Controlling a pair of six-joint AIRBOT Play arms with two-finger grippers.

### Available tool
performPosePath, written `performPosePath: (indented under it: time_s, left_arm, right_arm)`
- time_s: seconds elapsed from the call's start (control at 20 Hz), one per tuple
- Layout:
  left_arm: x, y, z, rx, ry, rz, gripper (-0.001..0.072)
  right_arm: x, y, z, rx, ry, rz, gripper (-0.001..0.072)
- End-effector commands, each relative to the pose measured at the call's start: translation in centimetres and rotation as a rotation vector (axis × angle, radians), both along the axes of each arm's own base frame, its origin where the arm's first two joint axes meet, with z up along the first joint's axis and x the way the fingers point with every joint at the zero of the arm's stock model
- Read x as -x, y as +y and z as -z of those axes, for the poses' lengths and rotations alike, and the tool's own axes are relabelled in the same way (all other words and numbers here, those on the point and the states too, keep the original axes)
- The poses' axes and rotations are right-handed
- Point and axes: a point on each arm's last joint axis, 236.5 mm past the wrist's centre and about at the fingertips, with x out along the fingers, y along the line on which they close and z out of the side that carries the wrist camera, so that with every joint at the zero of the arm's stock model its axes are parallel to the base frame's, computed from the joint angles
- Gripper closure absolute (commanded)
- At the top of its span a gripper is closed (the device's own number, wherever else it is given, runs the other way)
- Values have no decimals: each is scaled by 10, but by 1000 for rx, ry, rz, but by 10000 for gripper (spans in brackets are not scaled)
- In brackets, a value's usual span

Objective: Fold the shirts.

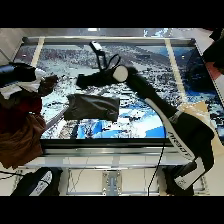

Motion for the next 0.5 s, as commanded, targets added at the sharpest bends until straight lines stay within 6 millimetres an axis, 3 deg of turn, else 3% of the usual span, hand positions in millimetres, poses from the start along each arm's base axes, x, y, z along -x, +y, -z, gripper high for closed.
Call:
performPosePath:
  time_s: [0.0,0.05,0.1,0.2,0.3,0.45]
  left_arm:
    - [1,5,3,-2,11,-12,696]
    - [-2,6,5,0,16,-13,696]
    - [-6,7,7,1,15,-17,695]
    - [-15,9,12,5,18,-25,696]
    - [-22,10,25,10,53,-26,696]
    - [-31,11,43,32,100,-37,696]
  right_arm:
    - [-5,-181,55,543,209,106,107]
    - [-9,-219,62,586,269,161,107]
    - [-15,-241,66,566,313,221,106]
    - [-34,-256,78,436,368,327,106]
    - [-41,-244,99,279,444,359,106]
    - [-14,-218,159,166,649,289,106]
